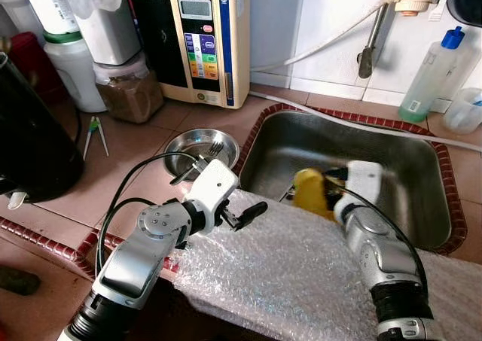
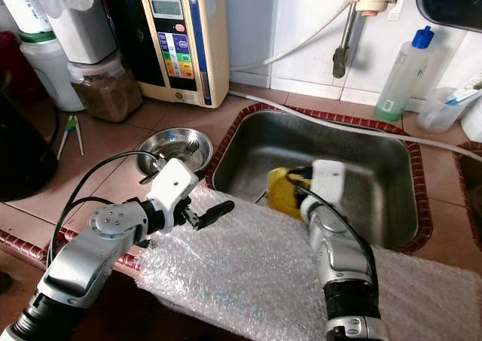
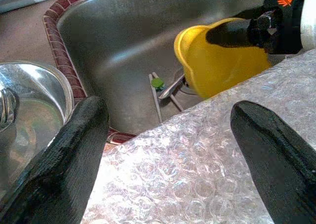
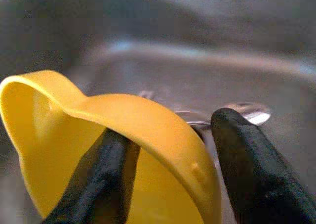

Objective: Kitchen organization

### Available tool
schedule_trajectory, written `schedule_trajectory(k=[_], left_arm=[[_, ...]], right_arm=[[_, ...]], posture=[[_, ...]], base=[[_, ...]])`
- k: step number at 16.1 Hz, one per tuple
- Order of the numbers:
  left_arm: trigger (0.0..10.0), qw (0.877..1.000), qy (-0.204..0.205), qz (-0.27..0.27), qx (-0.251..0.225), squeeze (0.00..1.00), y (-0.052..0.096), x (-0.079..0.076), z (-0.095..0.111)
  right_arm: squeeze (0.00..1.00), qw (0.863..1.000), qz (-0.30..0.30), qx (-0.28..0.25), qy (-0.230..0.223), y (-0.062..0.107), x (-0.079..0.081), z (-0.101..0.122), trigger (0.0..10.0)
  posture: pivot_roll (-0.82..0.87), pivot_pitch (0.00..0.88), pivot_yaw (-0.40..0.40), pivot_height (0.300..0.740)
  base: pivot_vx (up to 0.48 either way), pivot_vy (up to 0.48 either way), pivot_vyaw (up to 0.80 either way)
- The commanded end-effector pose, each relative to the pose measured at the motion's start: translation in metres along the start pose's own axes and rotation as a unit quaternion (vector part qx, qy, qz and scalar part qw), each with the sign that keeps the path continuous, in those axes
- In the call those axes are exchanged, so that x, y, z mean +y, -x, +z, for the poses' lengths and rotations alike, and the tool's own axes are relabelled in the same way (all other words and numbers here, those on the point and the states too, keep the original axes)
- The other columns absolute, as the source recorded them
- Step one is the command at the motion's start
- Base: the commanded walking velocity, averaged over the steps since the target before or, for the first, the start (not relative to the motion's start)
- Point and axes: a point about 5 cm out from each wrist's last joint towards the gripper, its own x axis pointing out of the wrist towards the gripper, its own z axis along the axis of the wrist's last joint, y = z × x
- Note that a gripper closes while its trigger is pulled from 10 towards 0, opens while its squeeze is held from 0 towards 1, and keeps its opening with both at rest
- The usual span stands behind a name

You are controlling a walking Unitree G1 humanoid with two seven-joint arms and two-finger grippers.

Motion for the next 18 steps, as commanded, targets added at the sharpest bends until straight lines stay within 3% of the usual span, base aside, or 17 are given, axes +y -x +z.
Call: schedule_trajectory(k=[1, 5, 6, 7, 10, 11, 12, 13, 14, 15, 16, 17, 18], left_arm=[[10.0, 1.0, -0.013, -0.001, 0.002, 1.0, 0.002, 0.0, 0.002], [10.0, 1.0, -0.013, 0.001, 0.001, 1.0, 0.0, 0.0, 0.003], [10.0, 1.0, -0.013, 0.004, 0.0, 1.0, -0.001, 0.0, 0.004], [10.0, 1.0, -0.012, 0.01, -0.003, 1.0, -0.002, 0.0, 0.005], [10.0, 1.0, -0.01, 0.023, -0.008, 1.0, -0.003, 0.002, 0.005], [10.0, 1.0, -0.009, 0.026, -0.009, 1.0, -0.003, 0.002, 0.006], [10.0, 0.999, -0.007, 0.039, -0.015, 1.0, -0.004, 0.005, 0.007], [10.0, 0.999, -0.002, 0.051, -0.019, 1.0, -0.005, 0.007, 0.008], [10.0, 0.998, -0.001, 0.056, -0.022, 1.0, -0.006, 0.008, 0.009], [10.0, 0.997, 0.003, 0.067, -0.033, 1.0, -0.007, 0.009, 0.011], [10.0, 0.995, 0.004, 0.081, -0.05, 1.0, -0.008, 0.012, 0.017], [10.0, 0.994, 0.005, 0.096, -0.06, 1.0, -0.008, 0.015, 0.02], [10.0, 0.993, 0.007, 0.102, -0.062, 1.0, -0.009, 0.016, 0.021]], right_arm=[[1.0, 0.999, 0.018, 0.03, 0.003, 0.001, 0.006, -0.011, 10.0], [1.0, 0.996, 0.072, 0.053, 0.009, 0.004, 0.012, -0.014, 10.0], [1.0, 0.995, 0.092, 0.029, -0.005, 0.005, 0.017, -0.006, 10.0], [1.0, 0.996, 0.078, -0.046, 0.026, 0.006, 0.015, 0.013, 10.0], [1.0, 0.988, 0.105, -0.087, 0.078, 0.009, 0.018, 0.025, 10.0], [1.0, 0.989, 0.076, -0.102, 0.069, 0.009, 0.013, 0.031, 10.0], [1.0, 0.983, 0.135, -0.059, 0.105, 0.009, 0.019, 0.021, 10.0], [1.0, 0.97, 0.174, -0.025, 0.171, 0.011, 0.025, 0.008, 10.0], [1.0, 0.969, 0.151, -0.04, 0.191, 0.01, 0.021, 0.009, 10.0], [1.0, 0.985, 0.094, -0.052, 0.136, 0.005, 0.008, 0.017, 10.0], [1.0, 0.985, 0.152, -0.026, 0.08, 0.007, 0.013, 0.014, 10.0], [1.0, 0.983, 0.155, -0.076, 0.059, 0.01, 0.016, 0.028, 10.0], [1.0, 0.984, 0.152, -0.089, 0.016, 0.01, 0.015, 0.034, 10.0]], posture=[[-0.07, 0.053, 0.073, 0.74], [-0.07, 0.056, 0.071, 0.74], [-0.07, 0.056, 0.07, 0.74], [-0.08, 0.056, 0.07, 0.74], [-0.08, 0.055, 0.07, 0.74], [-0.08, 0.054, 0.069, 0.74], [-0.08, 0.053, 0.068, 0.74], [-0.08, 0.053, 0.071, 0.74], [-0.09, 0.052, 0.071, 0.74], [-0.09, 0.053, 0.067, 0.74], [-0.09, 0.053, 0.068, 0.74], [-0.09, 0.053, 0.066, 0.74], [-0.09, 0.053, 0.066, 0.74]], base=[[0.0, 0.0, 0.0], [0.0, 0.0, 0.0], [0.0, 0.0, 0.0], [0.0, 0.0, 0.0], [0.0, 0.0, 0.0], [0.0, 0.0, 0.0], [0.0, 0.0, 0.0], [0.0, 0.0, 0.0], [0.0, 0.0, 0.0], [0.0, 0.0, 0.0], [0.0, 0.0, 0.0], [0.0, 0.0, 0.0], [0.0, 0.0, 0.0]])
